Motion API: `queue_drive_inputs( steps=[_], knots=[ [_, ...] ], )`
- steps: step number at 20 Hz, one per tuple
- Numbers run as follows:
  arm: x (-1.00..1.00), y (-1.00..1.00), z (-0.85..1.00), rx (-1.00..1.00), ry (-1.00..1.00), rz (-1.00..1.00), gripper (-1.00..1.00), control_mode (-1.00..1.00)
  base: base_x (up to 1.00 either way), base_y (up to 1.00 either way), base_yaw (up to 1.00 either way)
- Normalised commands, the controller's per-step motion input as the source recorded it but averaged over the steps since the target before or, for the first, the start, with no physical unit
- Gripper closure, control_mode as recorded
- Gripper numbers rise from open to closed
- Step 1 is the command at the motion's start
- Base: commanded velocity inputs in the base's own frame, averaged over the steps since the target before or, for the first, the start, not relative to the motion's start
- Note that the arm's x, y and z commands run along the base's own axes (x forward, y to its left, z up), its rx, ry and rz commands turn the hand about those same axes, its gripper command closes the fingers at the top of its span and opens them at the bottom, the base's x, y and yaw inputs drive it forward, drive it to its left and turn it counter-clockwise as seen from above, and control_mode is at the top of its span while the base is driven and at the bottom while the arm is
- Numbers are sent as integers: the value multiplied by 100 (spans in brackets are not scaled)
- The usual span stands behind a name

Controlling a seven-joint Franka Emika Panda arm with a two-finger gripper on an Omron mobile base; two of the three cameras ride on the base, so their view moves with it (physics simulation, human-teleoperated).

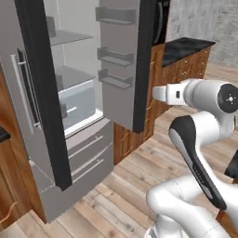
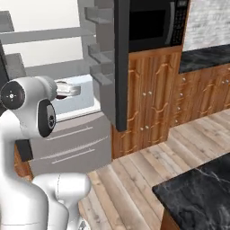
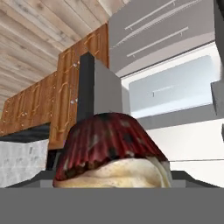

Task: Take the cupcake and cake from the fridge and place them on the empty tray on the dining counter.

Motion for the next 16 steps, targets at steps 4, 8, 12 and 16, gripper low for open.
queue_drive_inputs(
  steps=[4, 8, 12, 16],
  knots=[
    [0, 0, 0, 0, 0, 0, 100, 100, -97, -6, -42],
    [0, 0, 0, 0, 0, 0, 100, 100, -77, -49, -30],
    [0, 0, 0, 0, 0, 0, 100, 100, -59, -96, -19],
    [0, 0, 0, 0, 0, 0, 100, 100, -71, -100, -17]
  ],
)
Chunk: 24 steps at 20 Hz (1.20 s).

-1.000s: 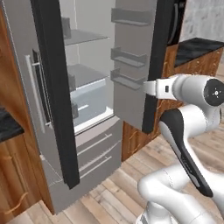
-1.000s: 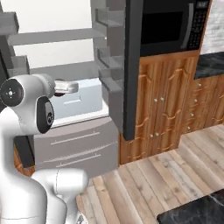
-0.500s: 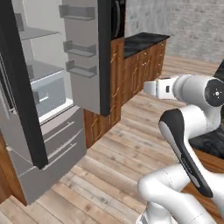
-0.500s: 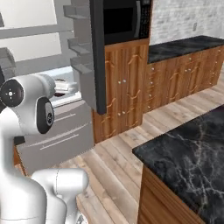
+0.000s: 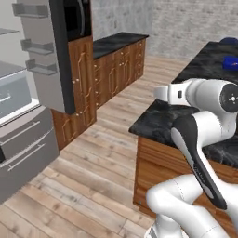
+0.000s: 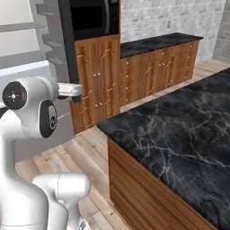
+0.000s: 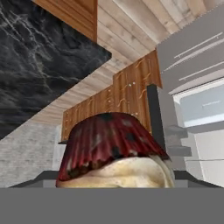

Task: Take the cupcake and cake from the fridge and place them on the empty tray on the dining counter.

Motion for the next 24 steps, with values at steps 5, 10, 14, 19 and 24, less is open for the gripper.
queue_drive_inputs(
  steps=[5, 10, 14, 19, 24],
  knots=[
    [0, 0, 0, 0, 0, 0, 100, 100, -72, -100, -16],
    [0, 0, 0, 0, 0, 0, 100, 100, -74, -100, -14],
    [0, 0, 0, 0, 0, 0, 100, 100, -96, -100, -12],
    [0, 0, 0, 0, 0, 0, 100, 100, -96, -100, -13],
    [0, 0, 0, 0, 0, 0, 100, 100, -78, -100, -13]
  ],
)
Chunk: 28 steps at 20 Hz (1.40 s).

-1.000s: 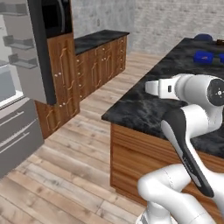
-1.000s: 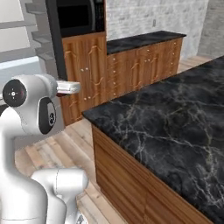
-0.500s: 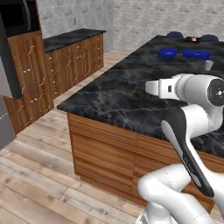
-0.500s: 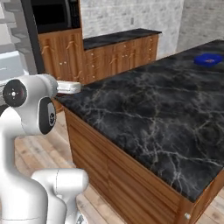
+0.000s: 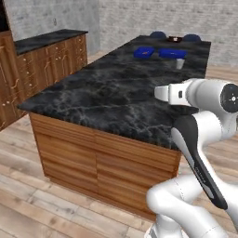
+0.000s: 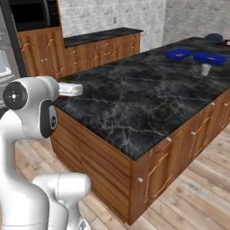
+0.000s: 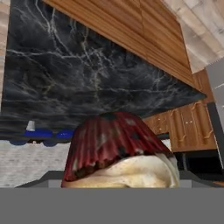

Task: Take the cupcake and cake from the fridge and place them on the empty tray on the dining counter.

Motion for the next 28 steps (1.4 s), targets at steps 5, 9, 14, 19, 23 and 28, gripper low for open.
queue_drive_inputs(
  steps=[5, 9, 14, 19, 23, 28],
  knots=[
    [0, 0, 0, 0, 0, 0, 100, 100, -44, -100, -16],
    [0, 0, 0, 0, 0, 0, 100, 100, 4, -100, -10],
    [0, 0, 0, 0, 0, 0, 100, 100, 49, -100, 0],
    [0, 0, 0, 0, 0, 0, 100, 100, 62, -100, 0],
    [0, 0, 0, 0, 0, 0, 100, 100, 95, -100, 0],
    [0, 0, 0, 0, 0, 0, 100, 100, 100, -100, 0]
  ],
)
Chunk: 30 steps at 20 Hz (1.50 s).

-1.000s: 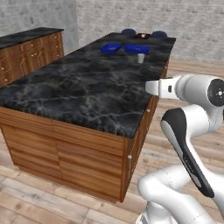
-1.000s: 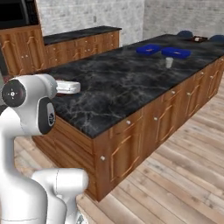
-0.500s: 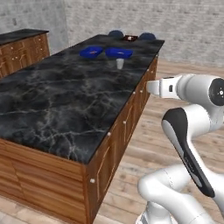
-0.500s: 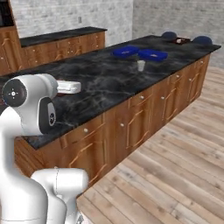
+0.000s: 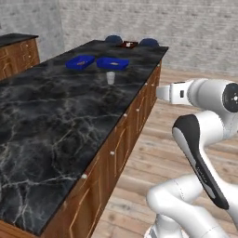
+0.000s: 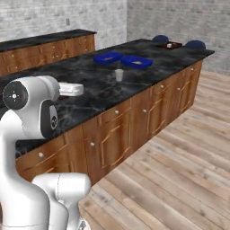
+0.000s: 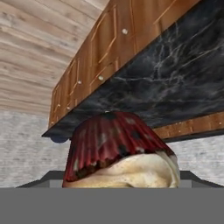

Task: Take the cupcake and cake from the fridge and place them on the empty tray on the dining counter.

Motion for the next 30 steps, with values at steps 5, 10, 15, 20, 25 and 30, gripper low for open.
queue_drive_inputs(
  steps=[5, 10, 15, 20, 25, 30],
  knots=[
    [0, 0, 0, 0, 0, 0, 100, 100, 99, -100, 0],
    [0, 0, 0, 0, 0, 0, 100, 100, 99, -100, 0],
    [0, 0, 0, 0, 0, 0, 100, 100, 100, -100, 0],
    [0, 0, 0, 0, 0, 0, 100, 100, 100, -100, 0],
    [0, 0, 0, 0, 0, 0, 100, 100, 100, -100, 3],
    [0, 0, 0, 0, 0, 0, 100, 100, 100, -100, 4]
  ],
)
